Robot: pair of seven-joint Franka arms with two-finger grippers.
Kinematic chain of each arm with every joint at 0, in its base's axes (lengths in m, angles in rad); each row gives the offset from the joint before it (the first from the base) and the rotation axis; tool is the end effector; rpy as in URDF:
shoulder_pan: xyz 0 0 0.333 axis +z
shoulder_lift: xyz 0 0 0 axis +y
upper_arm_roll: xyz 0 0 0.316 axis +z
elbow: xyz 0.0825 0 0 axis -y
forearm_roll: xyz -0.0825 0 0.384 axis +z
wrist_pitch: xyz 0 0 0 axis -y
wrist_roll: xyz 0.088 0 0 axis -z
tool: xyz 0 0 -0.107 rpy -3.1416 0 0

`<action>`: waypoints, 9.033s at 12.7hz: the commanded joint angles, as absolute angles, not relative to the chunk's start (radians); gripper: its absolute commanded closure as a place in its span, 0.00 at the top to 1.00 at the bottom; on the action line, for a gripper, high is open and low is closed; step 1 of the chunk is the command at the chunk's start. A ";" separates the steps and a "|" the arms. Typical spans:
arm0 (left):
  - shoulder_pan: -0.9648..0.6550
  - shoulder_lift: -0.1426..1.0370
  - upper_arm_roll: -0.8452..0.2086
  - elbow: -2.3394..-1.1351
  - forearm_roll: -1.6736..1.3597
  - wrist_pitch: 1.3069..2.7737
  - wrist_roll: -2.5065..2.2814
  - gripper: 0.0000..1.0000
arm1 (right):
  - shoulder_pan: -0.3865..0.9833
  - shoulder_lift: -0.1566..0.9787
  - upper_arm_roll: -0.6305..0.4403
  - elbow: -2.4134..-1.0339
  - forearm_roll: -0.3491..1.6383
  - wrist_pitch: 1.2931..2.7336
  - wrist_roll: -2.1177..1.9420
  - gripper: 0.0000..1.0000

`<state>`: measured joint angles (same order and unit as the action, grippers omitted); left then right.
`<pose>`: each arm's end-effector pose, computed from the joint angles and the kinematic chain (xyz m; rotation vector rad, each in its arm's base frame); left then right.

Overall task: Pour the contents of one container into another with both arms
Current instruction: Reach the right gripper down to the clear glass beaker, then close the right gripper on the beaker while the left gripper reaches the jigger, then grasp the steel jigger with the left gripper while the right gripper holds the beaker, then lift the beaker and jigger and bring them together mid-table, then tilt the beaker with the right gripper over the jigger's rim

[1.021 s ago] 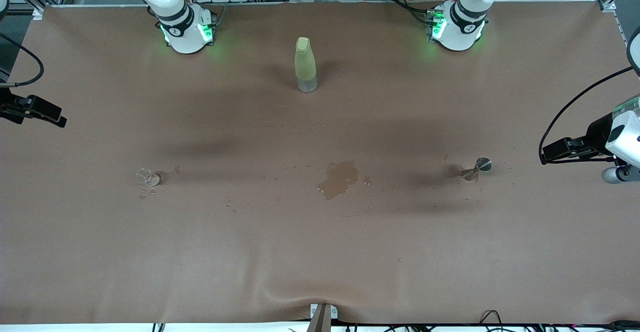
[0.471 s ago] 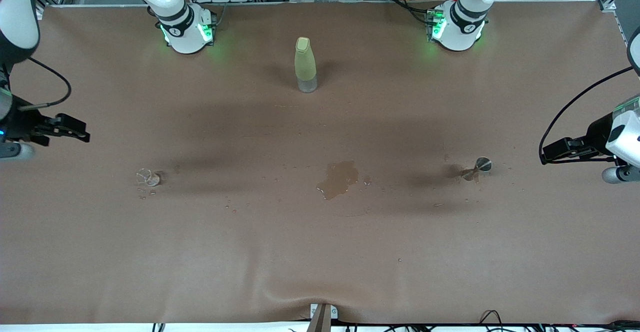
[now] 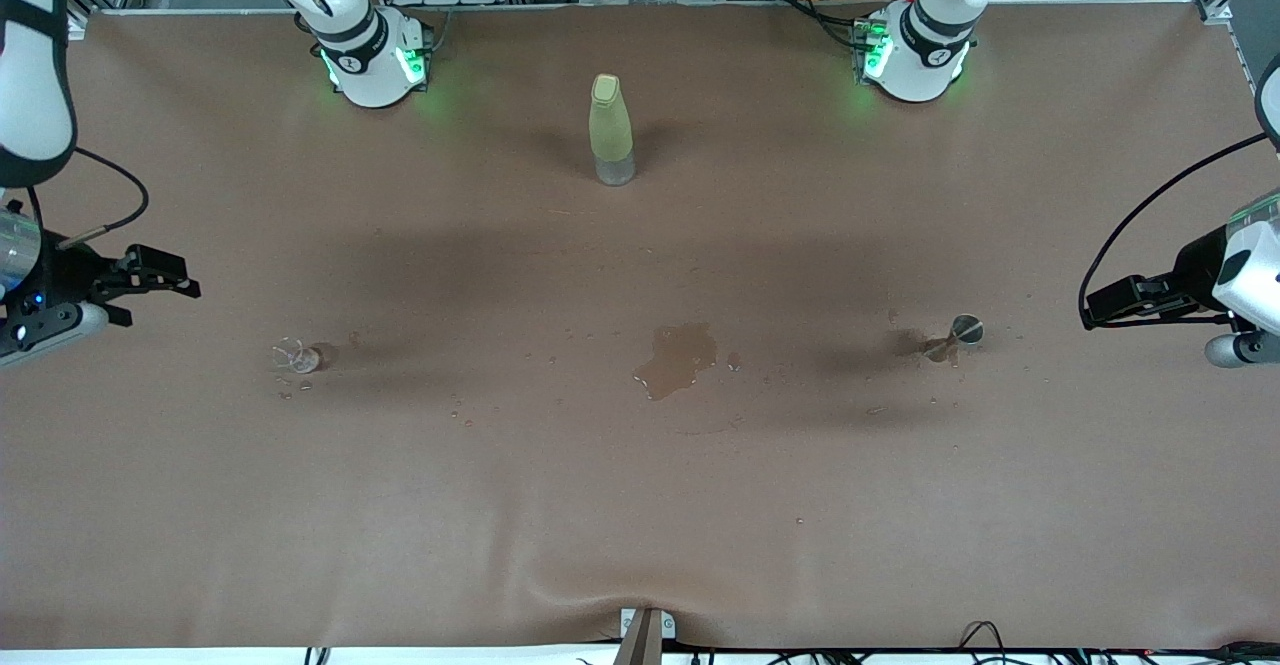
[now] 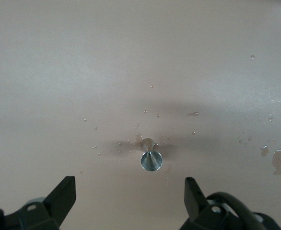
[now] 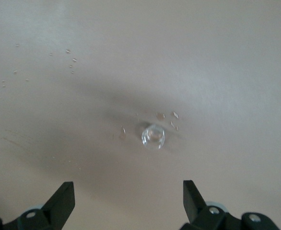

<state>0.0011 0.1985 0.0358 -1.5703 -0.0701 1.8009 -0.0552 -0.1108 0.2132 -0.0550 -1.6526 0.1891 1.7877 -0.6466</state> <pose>0.6272 0.0154 0.5280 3.0751 0.1634 0.0488 0.6132 -0.0838 0.4796 -2.8845 -0.6354 0.0050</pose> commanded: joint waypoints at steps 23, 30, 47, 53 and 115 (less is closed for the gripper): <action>0.239 0.432 0.041 -1.583 -0.710 1.727 1.959 1.00 | -0.548 1.024 -0.049 -1.392 1.150 1.421 -2.394 1.00; 0.311 0.598 0.040 -1.597 -0.802 1.621 2.299 1.00 | -0.540 1.094 -0.045 -1.396 1.175 1.379 -2.494 1.00; 0.290 0.864 0.032 -1.609 -0.980 1.577 2.499 1.00 | -0.500 1.103 -0.031 -1.436 1.175 1.379 -2.554 0.85; 0.284 0.868 0.032 -1.608 -0.980 1.580 2.499 0.55 | -0.505 1.103 -0.031 -1.436 1.175 1.379 -2.554 0.74; -0.615 0.973 -0.003 -1.315 -1.876 2.365 2.341 0.00 | 0.371 0.495 0.034 -1.911 1.939 2.034 -1.735 0.16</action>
